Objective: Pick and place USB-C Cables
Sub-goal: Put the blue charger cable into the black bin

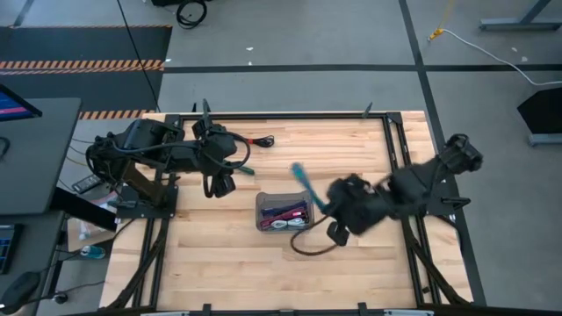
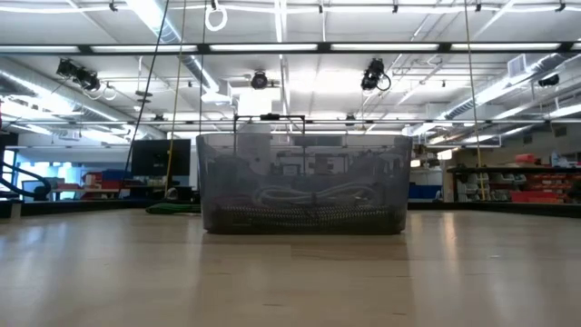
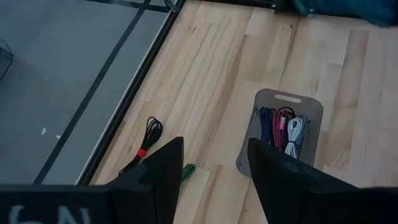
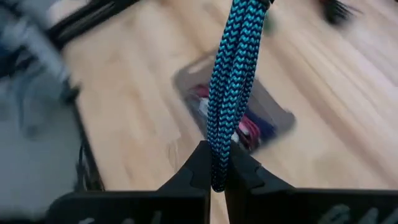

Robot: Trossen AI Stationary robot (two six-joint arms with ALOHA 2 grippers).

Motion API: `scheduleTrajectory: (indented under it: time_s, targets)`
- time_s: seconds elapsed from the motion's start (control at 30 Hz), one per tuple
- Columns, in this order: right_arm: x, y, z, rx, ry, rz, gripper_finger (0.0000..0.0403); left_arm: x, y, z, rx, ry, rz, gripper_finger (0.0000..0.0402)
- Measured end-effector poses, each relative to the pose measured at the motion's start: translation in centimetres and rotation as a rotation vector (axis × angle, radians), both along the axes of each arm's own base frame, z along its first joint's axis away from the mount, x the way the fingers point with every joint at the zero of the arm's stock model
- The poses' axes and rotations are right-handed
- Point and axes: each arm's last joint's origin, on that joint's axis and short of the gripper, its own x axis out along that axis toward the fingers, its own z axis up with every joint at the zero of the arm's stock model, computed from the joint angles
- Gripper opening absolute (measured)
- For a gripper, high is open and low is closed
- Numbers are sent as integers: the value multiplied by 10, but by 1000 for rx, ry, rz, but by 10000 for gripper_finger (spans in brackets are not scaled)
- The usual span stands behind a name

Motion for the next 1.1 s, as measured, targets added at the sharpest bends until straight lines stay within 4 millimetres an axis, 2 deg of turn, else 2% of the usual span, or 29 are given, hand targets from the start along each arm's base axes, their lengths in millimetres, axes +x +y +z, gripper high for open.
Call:
scheduleTrajectory:
  time_s: [0.17,0.3,0.43,0.6,0.8,1.0,1.1]
  targets:
    - [30,-29,10,41,-65,383,18,0,0,0,-3,-2,3,185]
    - [43,-54,-1,99,-8,529,18,0,0,0,-16,-10,18,185]
    - [48,-80,-27,134,139,581,18,0,0,0,-17,-11,18,185]
    - [60,-102,-74,205,283,645,18,0,-1,0,-39,-7,4,185]
    - [72,-114,-119,230,339,712,18,0,-1,0,-69,-25,37,185]
    - [81,-117,-149,288,346,761,18,0,-1,0,-71,-25,38,185]
    - [83,-118,-157,287,357,779,18,0,-1,0,-70,-26,38,185]
